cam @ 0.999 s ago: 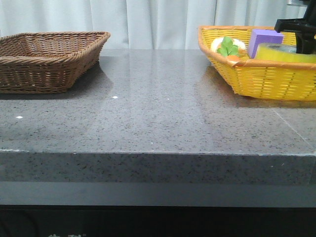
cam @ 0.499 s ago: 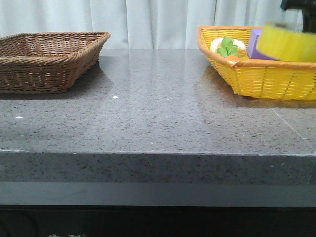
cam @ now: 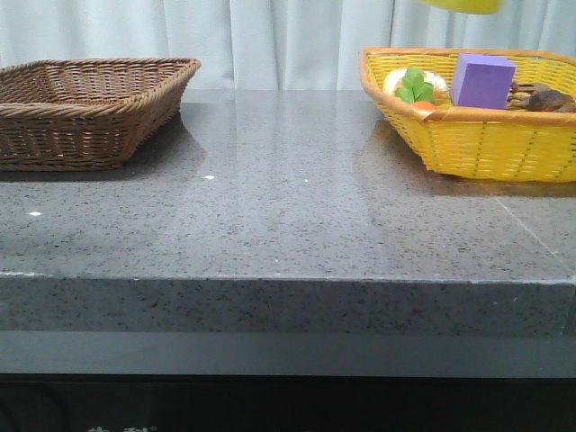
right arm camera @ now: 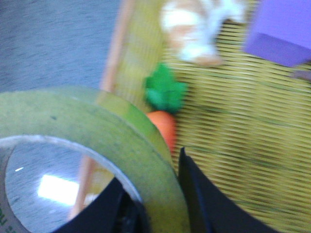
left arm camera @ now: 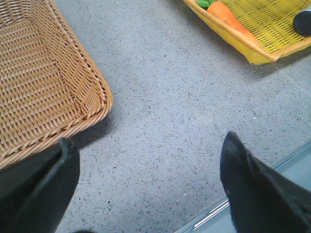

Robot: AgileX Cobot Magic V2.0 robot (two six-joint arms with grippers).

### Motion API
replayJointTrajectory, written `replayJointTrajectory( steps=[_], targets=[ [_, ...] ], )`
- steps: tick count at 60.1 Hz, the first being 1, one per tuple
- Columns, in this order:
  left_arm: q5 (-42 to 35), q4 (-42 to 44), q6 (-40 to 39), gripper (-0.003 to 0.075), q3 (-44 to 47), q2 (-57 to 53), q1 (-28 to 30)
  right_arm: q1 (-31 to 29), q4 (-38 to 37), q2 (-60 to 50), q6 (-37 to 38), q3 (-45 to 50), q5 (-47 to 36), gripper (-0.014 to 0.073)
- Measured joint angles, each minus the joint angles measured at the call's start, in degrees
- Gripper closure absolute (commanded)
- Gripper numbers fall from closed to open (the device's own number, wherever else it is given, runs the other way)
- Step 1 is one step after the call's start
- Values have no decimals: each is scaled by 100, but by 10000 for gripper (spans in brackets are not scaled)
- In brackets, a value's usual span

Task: Transfer tape with both arms
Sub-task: 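Lift the tape roll with the right gripper and carry it toward the table center, then set the tape roll on the table, open the right gripper and withdraw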

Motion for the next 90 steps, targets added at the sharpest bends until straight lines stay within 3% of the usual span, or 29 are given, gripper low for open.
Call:
replayJointTrajectory(
  steps=[14, 28, 59, 62, 75, 90],
  targets=[
    [0, 0, 0, 135, 0, 0, 0, 1168, -135, 147, -136, 0, -2, 484],
    [0, 0, 0, 135, 0, 0, 0, 1899, -510, 607, -149, 0, -2, 484],
    [0, 0, 0, 135, 0, 0, 0, 2170, -919, 1542, -162, 0, -151, 481],
    [0, 0, 0, 135, 0, 0, 0, 2170, -919, 1590, -162, 0, -149, 454],
    [0, 0, 0, 135, 0, 0, 0, 2170, -907, 1659, -162, 0, -276, 193],
    [0, 0, 0, 135, 0, 0, 0, 2170, -686, 1389, -162, 0, -387, 169]
  ],
)
